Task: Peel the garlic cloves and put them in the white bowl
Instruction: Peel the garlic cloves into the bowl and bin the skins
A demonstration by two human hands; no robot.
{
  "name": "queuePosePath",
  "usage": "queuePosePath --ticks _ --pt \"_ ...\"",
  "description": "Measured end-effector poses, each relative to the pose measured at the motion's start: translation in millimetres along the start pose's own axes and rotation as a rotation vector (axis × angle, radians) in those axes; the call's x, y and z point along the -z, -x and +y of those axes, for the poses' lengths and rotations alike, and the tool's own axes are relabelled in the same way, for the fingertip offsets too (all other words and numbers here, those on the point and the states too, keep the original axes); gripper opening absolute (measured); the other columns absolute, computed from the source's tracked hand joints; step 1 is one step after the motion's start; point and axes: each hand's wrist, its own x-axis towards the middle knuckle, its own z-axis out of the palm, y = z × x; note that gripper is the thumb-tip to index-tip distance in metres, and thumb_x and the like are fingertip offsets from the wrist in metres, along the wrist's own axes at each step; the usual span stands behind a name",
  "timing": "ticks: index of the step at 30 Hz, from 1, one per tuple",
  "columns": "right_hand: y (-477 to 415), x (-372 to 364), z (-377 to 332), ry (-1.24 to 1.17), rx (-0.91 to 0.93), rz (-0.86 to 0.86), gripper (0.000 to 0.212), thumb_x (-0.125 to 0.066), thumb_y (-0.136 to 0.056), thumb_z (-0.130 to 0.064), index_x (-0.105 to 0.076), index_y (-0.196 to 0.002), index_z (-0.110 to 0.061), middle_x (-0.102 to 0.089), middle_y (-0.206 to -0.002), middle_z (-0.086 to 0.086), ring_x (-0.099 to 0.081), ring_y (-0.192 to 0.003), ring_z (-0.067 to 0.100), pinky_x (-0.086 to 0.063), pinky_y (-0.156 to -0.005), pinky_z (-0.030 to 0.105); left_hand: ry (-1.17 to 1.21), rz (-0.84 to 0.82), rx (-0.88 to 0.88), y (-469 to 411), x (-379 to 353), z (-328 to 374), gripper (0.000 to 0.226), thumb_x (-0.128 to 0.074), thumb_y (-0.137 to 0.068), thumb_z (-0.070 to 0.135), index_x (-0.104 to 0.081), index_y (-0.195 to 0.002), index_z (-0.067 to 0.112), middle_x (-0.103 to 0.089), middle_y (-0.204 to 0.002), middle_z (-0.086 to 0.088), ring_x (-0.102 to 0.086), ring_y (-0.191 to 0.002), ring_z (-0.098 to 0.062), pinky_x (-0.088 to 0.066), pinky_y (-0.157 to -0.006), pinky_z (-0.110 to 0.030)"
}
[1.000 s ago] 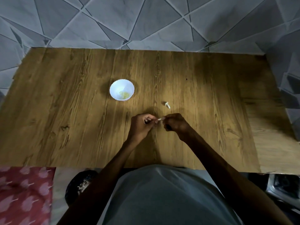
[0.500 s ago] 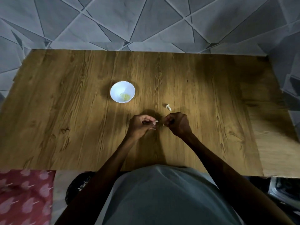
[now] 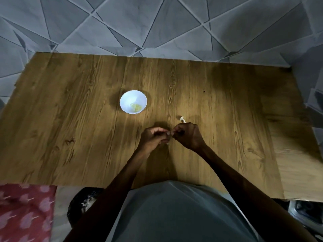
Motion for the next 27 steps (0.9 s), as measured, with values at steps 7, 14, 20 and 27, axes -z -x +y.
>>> queuePosePath --ticks 7,14,20,27 --pt "0 -2 5 0.006 -0.037 -0.04 0.005 -0.072 -0.085 -0.008 -0.076 -0.086 -0.01 -0.067 -0.074 -0.012 -0.061 -0.061 -0.006 -0.048 -0.06 0.007 -0.041 -0.053 0.007 -4 1 -4 0.017 -0.074 -0.083 0.005 -0.072 -0.1 0.008 -0.075 -0.094 -0.009 -0.072 -0.083 -0.018 -0.059 -0.076 -0.028" --pt "-2 -2 16 0.001 -0.091 -0.065 0.006 -0.071 -0.087 -0.005 -0.075 -0.084 -0.007 -0.071 -0.073 -0.004 -0.064 -0.061 0.002 -0.05 -0.064 0.013 -0.325 0.025 -0.032 -7 3 -10 0.016 -0.063 -0.087 -0.005 -0.073 -0.095 0.005 -0.072 -0.083 -0.004 -0.067 -0.063 0.0 -0.05 -0.062 -0.012" --pt "-5 -1 16 0.02 -0.044 -0.075 0.01 -0.069 -0.086 -0.002 -0.075 -0.083 -0.008 -0.07 -0.076 -0.008 -0.063 -0.064 -0.005 -0.049 -0.063 0.007 -0.143 -0.031 0.033 -9 1 -9 0.008 -0.065 -0.092 0.009 -0.068 -0.098 0.012 -0.072 -0.091 -0.01 -0.07 -0.074 -0.015 -0.057 -0.071 -0.023" --pt "-5 -3 14 0.09 -0.004 -0.113 0.008 -0.07 -0.085 -0.004 -0.074 -0.082 -0.01 -0.072 -0.078 -0.003 -0.065 -0.067 0.005 -0.047 -0.065 0.008 -0.072 0.025 0.057 -12 -1 -10 0.011 -0.061 -0.093 0.004 -0.07 -0.09 0.01 -0.072 -0.084 -0.011 -0.069 -0.071 -0.02 -0.06 -0.07 -0.032"
